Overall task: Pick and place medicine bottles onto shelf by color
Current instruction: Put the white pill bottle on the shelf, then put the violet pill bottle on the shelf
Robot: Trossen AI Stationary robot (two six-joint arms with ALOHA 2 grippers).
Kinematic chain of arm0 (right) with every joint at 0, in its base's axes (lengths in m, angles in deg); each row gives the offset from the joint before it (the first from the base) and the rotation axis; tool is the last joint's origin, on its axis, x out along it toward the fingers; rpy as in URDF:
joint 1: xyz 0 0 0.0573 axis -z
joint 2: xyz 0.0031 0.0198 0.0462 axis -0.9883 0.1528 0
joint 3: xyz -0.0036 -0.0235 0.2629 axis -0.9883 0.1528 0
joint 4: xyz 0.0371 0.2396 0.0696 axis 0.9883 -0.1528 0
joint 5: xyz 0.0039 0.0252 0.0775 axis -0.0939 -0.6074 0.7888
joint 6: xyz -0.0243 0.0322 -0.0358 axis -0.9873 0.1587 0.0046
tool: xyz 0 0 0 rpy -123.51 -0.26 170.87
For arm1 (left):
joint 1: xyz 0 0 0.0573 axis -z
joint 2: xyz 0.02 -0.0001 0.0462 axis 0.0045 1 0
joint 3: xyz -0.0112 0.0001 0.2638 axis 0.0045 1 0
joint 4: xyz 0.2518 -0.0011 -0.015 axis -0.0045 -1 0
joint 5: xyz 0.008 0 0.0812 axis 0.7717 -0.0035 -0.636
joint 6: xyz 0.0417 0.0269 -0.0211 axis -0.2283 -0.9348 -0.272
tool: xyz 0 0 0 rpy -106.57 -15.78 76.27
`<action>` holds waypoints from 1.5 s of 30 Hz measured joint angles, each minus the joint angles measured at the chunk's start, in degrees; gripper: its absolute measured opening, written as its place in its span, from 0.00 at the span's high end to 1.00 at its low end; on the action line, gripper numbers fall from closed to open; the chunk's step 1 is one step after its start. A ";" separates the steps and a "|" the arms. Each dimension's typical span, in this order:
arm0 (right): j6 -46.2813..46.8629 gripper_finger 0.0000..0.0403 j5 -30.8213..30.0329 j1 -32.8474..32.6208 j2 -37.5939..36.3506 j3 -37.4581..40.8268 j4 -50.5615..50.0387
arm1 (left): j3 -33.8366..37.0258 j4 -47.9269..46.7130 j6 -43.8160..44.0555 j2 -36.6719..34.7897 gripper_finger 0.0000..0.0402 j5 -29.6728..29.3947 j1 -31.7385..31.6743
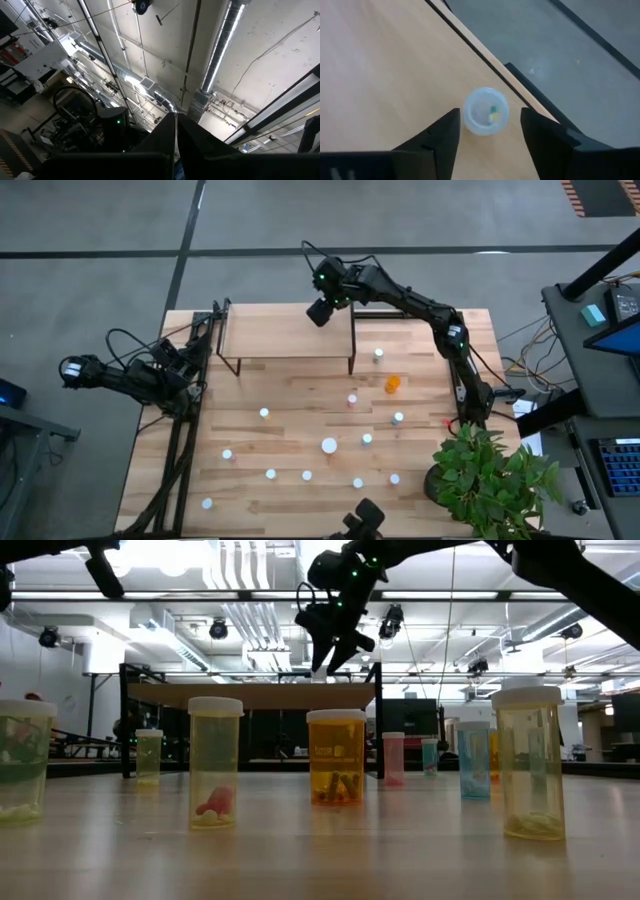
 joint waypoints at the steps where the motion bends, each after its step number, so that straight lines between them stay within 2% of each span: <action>1: 0.02 0.49 0.24 0.00 -0.10 -0.20 -0.06 | 0.00 0.02 0.00 0.00 1.00 -0.02 -0.01; 8: -0.67 0.45 2.04 -0.41 -3.77 -1.91 -1.08 | 0.00 0.00 0.22 0.17 1.00 -0.13 -0.02; 11: -0.35 0.45 6.53 -1.85 -7.42 -1.91 -1.19 | -1.27 -0.67 0.30 0.76 1.00 0.13 -0.01; 14: -1.26 0.46 10.43 -5.95 -11.05 -1.84 -0.40 | -4.84 -3.95 0.45 2.69 1.00 2.26 0.13; 16: -2.92 0.48 11.32 -10.15 -12.62 -1.68 0.39 | -8.44 -9.37 2.10 4.33 1.00 2.58 0.29; 19: -4.27 0.49 11.37 -17.02 -13.97 -1.19 1.34 | -14.86 -23.08 8.71 6.31 1.00 3.29 0.35; 23: -5.81 0.50 7.94 -24.86 -15.77 1.77 4.49 | -24.06 -43.41 16.80 8.91 1.00 11.03 0.91; 26: -5.91 0.50 6.83 -29.24 -18.29 7.91 8.84 | -29.75 -56.97 23.52 12.04 1.00 16.77 2.51; 33: -4.28 0.50 2.46 -36.24 -28.66 31.64 23.34 | -35.99 -78.83 43.84 19.39 1.00 27.15 8.89; 38: -1.03 0.50 1.38 -35.92 -36.41 47.35 36.65 | -38.27 -91.92 65.93 26.75 1.00 40.03 16.05; 41: 1.38 0.50 -0.09 -35.16 -39.53 54.31 42.51 | -39.74 -104.47 77.02 32.78 1.00 48.73 19.60; 43: 2.63 0.50 -0.44 -34.88 -41.16 58.01 46.17 | -40.38 -112.89 80.73 36.39 1.00 51.10 20.65; 45: 3.55 0.50 -0.60 -34.82 -42.17 61.00 49.77 | -40.51 -117.84 82.20 38.84 1.00 50.24 20.47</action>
